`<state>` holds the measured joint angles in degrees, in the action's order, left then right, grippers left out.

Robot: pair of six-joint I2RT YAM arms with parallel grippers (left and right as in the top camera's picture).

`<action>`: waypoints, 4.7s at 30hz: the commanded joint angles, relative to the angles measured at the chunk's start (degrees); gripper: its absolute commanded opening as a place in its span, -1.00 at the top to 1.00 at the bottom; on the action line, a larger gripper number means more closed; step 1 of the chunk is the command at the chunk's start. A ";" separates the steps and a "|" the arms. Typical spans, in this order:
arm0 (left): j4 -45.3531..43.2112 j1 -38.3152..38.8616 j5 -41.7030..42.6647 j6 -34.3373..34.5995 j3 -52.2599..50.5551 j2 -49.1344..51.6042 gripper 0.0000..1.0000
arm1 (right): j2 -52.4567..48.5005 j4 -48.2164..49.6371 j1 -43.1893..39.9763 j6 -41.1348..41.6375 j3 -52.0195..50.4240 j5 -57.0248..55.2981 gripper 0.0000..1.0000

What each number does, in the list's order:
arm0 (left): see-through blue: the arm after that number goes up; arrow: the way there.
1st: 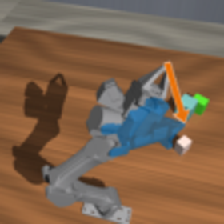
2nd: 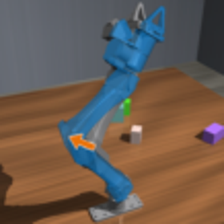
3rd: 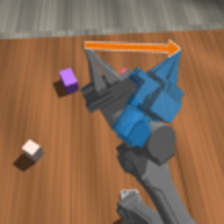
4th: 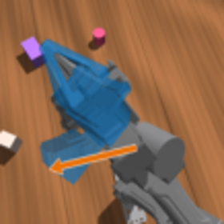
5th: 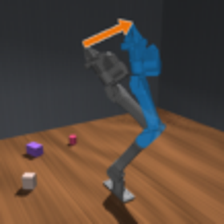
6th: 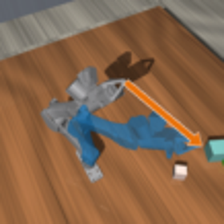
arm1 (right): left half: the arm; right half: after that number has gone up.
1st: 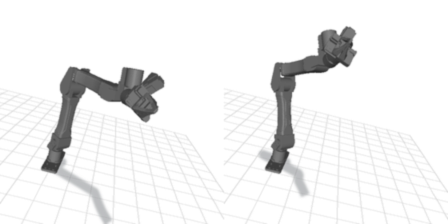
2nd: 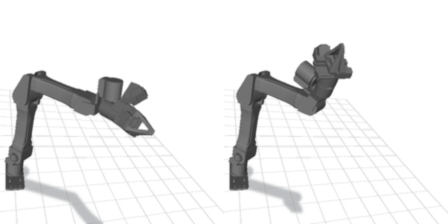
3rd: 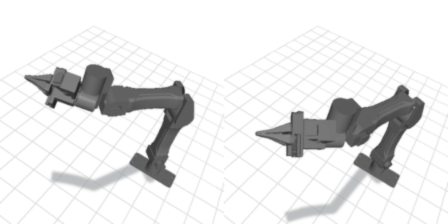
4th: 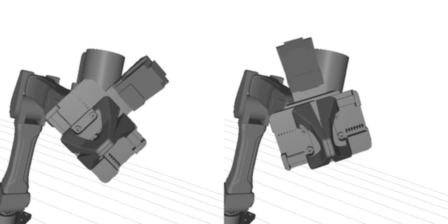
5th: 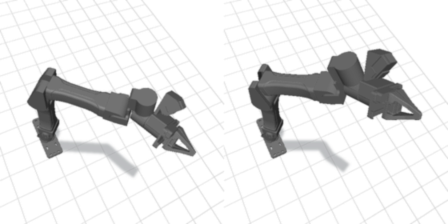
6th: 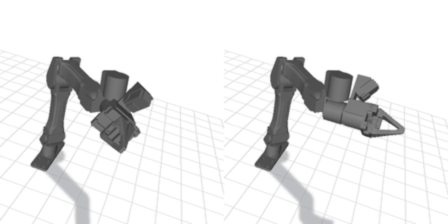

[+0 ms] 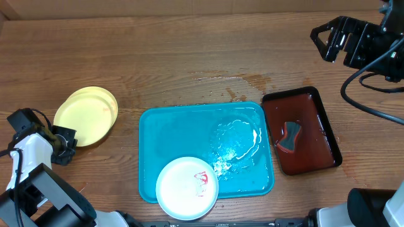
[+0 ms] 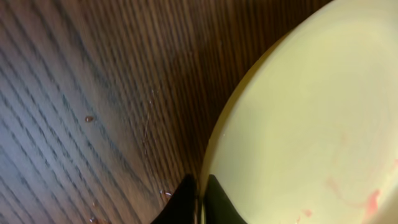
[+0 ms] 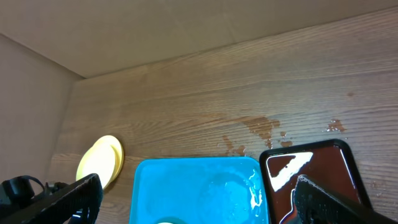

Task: Clean dirty plates on tray and stack at the side
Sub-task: 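Release the stacked plate and move the left gripper to the white plate, then grasp the rim of the white plate with the left gripper and drag it up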

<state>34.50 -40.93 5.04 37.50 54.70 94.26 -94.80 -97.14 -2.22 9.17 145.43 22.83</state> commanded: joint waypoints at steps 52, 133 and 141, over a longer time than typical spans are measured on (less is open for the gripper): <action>28.46 56.74 -2.97 -24.76 14.88 -3.48 -0.38 | -5.09 0.11 -0.11 5.81 -17.62 -6.75 -1.00; 12.13 57.07 14.12 -11.10 -6.23 0.55 -0.10 | -5.09 2.95 -0.11 2.56 -25.75 -10.14 -1.00; 6.10 56.98 12.37 -8.07 -7.98 0.55 0.92 | -5.09 2.89 -0.11 2.56 -25.75 -10.14 -1.00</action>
<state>42.57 16.08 18.90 27.92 47.53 94.50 -100.05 -94.48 -2.22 11.99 119.66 13.08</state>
